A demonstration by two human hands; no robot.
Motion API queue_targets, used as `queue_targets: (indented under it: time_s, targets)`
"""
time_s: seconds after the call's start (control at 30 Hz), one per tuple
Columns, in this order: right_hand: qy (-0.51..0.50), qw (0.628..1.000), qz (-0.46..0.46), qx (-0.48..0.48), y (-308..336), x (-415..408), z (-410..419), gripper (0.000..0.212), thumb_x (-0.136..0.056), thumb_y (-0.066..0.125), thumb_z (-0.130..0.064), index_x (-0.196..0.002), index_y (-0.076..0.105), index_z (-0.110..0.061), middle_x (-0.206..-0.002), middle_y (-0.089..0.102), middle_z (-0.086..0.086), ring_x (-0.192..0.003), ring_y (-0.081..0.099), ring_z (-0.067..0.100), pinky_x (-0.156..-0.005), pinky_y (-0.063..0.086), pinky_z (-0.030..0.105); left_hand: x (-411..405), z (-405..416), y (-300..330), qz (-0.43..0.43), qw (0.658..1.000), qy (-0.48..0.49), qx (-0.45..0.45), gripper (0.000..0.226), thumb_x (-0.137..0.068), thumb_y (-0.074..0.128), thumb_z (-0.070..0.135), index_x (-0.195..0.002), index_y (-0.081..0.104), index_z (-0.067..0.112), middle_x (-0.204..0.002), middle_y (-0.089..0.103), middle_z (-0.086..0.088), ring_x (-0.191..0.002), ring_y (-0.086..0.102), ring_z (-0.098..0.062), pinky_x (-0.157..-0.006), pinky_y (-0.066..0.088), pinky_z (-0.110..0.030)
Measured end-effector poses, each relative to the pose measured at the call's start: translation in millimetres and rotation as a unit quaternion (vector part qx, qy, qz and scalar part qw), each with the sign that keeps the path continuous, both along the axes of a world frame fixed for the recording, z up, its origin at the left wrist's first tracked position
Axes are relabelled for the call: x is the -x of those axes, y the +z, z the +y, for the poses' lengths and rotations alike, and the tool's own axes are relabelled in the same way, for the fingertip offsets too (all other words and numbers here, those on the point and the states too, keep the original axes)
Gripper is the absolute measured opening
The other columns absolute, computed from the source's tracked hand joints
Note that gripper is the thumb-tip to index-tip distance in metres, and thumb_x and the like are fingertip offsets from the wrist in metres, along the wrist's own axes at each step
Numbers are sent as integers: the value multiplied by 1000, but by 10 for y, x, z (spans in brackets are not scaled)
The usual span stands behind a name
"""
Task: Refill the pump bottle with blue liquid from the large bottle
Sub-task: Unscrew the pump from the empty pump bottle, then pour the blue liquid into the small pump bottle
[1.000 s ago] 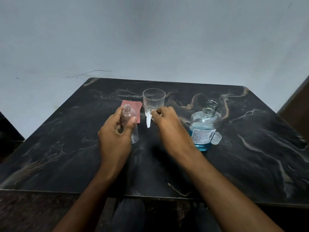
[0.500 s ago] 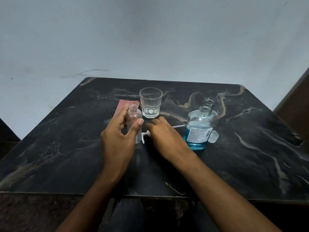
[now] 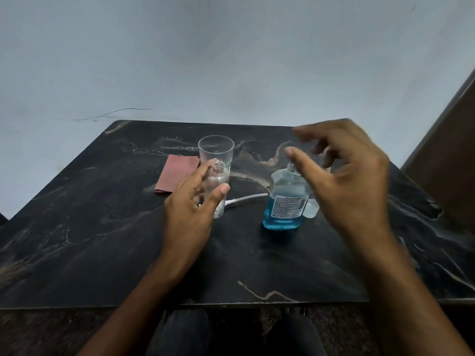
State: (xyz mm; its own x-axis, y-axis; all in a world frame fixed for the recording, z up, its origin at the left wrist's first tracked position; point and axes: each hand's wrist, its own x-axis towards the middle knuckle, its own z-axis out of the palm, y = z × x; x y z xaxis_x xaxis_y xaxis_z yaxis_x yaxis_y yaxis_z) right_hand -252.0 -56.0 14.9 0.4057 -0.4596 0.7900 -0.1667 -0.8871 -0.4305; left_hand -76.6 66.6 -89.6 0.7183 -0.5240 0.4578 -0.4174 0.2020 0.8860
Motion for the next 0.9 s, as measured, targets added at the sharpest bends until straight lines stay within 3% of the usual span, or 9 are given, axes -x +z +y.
queue_targets:
  time_s: [0.07, 0.13, 0.23, 0.3, 0.4, 0.53, 0.63, 0.8, 0.9]
  targets:
    - [-19, 994, -6, -107, -76, 108, -184, 55, -75, 83, -41, -123, 60, -27, -111, 61, -7, -94, 57, 5, -76, 50, 19, 13, -25, 9, 0, 1000, -17, -19, 48, -91, 76, 23, -134, 62, 39, -124, 74, 9, -114, 71, -8, -98, 59, -36]
    - [-4, 968, 42, -246, -214, 161, -323, 86, -64, 85, -47, -139, 49, -26, -122, 58, -7, -109, 57, 9, -88, 54, 29, 31, -47, 21, -7, 999, -26, -32, 51, -88, 78, 21, -132, 62, 43, -125, 73, 7, -115, 70, -9, -100, 58, -43]
    - [73, 920, 105, -370, -511, 153, -445, 108, -55, 89, -39, -150, 39, -22, -133, 57, -6, -119, 59, 13, -99, 53, 33, 88, -73, 45, -20, 999, -29, -37, 57, -81, 81, 30, -130, 60, 49, -124, 72, 12, -114, 69, -4, -100, 58, -36]
    - [134, 894, 77, -420, -663, 108, -465, 97, -54, 90, -29, -141, 50, -18, -129, 65, -1, -114, 66, 16, -92, 56, 27, 120, -91, 55, -16, 999, -27, -37, 63, -74, 82, 38, -133, 60, 44, -123, 72, 13, -113, 70, -4, -97, 59, -34]
    - [206, 864, 9, -460, -826, 29, -480, 55, -62, 87, -12, -114, 70, -8, -108, 77, 8, -102, 73, 23, -79, 59, 26, 139, -108, 66, -20, 999, -20, -43, 62, -67, 83, 48, -127, 66, 42, -117, 75, 14, -107, 71, -5, -93, 61, -39]
    - [251, 851, -16, -460, -860, -18, -460, 46, -67, 82, -2, -112, 71, -4, -104, 78, 11, -95, 75, 22, -77, 60, 28, 181, -138, 80, -27, 998, -23, -43, 59, -67, 82, 55, -122, 71, 38, -112, 76, 16, -102, 73, -5, -87, 63, -41]
    - [234, 878, -17, -416, -805, -11, -452, 51, -69, 81, -4, -118, 68, -3, -108, 78, 8, -99, 75, 21, -81, 60, 28, 221, -165, 104, -27, 999, -29, -37, 62, -69, 81, 55, -126, 70, 34, -114, 76, 16, -103, 73, -4, -86, 63, -34]
    - [175, 929, -16, -327, -654, 84, -510, 55, -74, 84, -14, -124, 64, -9, -114, 75, 4, -106, 72, 20, -93, 57, 43, 298, -205, 161, -25, 998, -45, -33, 59, -70, 81, 50, -127, 69, 37, -114, 75, 22, -104, 72, 3, -86, 59, -21]
    - [126, 958, 20, -258, -568, 161, -540, 57, -75, 84, -18, -128, 61, -20, -116, 74, -5, -105, 71, 10, -90, 58, 32, 317, -243, 159, -19, 998, -46, -38, 57, -71, 83, 42, -126, 70, 34, -112, 75, 22, -102, 72, 3, -89, 60, -23]
